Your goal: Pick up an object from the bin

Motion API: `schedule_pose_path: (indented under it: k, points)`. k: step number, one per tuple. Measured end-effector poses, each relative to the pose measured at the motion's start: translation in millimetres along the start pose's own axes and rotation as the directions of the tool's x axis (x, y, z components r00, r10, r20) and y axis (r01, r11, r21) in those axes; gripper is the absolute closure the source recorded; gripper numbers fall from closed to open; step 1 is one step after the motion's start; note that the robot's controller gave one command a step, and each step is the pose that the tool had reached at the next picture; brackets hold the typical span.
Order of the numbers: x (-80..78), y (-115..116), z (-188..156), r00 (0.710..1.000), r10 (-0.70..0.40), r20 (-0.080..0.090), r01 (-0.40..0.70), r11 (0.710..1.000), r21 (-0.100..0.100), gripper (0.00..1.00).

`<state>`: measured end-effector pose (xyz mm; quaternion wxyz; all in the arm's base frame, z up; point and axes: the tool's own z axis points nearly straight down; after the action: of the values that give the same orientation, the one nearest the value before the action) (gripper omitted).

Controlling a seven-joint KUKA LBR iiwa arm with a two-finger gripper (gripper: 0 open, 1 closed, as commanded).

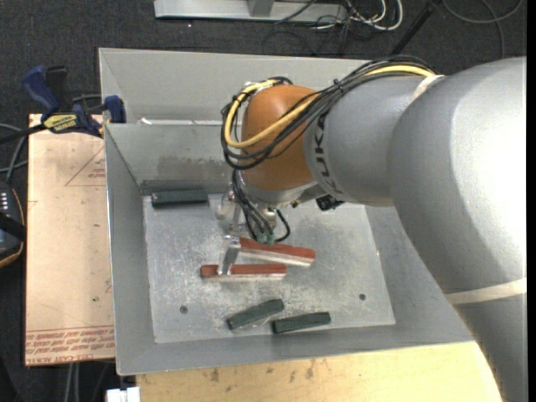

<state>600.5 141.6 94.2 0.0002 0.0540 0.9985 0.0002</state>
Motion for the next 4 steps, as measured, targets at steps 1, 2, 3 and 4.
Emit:
schedule_pose_path:
  k: [1,2,3,4]
  points:
    - [28.7,-17.9,6.9,1.000,0.002,0.001,-0.002,1.000,-0.002,0.00]
    - [42.9,-28.9,14.8,0.981,-0.191,0.026,0.191,0.982,-0.006,1.00]
    - [42.9,-28.9,14.8,0.981,-0.191,0.026,0.191,0.982,-0.006,1.00]
    - [49.2,-45.9,-113.1,0.984,-0.181,0.003,0.181,0.984,-0.001,1.00]
